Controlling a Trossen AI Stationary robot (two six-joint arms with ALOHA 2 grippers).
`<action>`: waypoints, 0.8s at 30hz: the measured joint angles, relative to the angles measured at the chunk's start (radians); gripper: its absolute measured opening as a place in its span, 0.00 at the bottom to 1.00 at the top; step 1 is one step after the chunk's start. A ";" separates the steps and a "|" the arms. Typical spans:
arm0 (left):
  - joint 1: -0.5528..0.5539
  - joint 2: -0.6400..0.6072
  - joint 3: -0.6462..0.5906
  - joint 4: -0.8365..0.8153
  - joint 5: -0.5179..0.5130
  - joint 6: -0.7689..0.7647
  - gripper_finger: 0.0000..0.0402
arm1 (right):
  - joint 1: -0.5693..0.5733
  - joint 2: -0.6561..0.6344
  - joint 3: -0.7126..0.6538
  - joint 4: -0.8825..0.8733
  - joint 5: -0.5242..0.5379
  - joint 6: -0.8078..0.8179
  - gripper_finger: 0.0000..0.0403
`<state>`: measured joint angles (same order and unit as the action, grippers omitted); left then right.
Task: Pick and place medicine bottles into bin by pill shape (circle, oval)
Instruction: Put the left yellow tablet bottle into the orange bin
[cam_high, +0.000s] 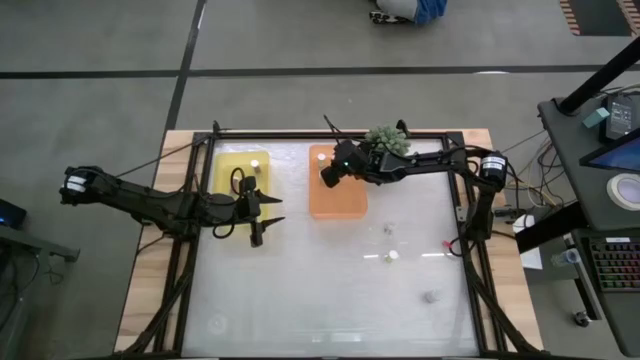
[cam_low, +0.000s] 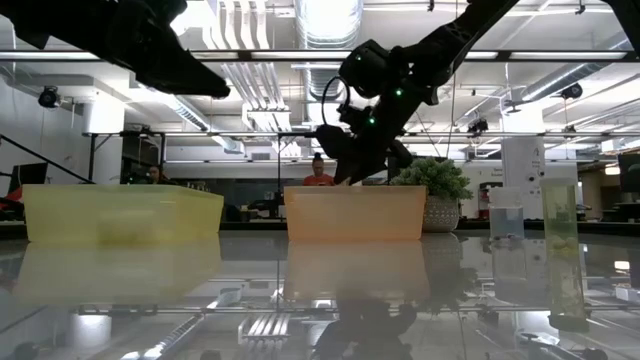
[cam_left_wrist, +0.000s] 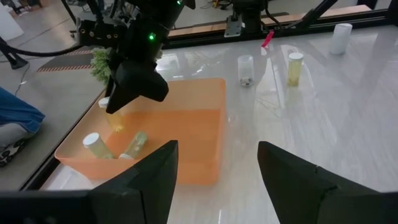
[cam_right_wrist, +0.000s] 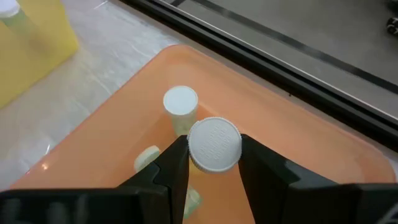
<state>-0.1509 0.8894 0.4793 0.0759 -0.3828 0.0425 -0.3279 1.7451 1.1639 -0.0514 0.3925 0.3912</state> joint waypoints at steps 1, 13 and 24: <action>0.000 0.000 0.000 0.001 0.000 0.000 0.51 | 0.000 0.000 0.001 0.001 0.000 -0.002 0.30; 0.000 0.000 0.000 0.002 0.000 0.003 0.51 | -0.002 0.000 -0.006 0.005 -0.003 -0.009 0.30; 0.000 0.000 0.000 0.025 0.000 0.029 0.51 | 0.002 0.019 -0.006 0.001 -0.008 -0.008 0.30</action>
<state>-0.1509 0.8894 0.4793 0.1012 -0.3832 0.0716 -0.3256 1.7642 1.1580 -0.0509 0.3847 0.3828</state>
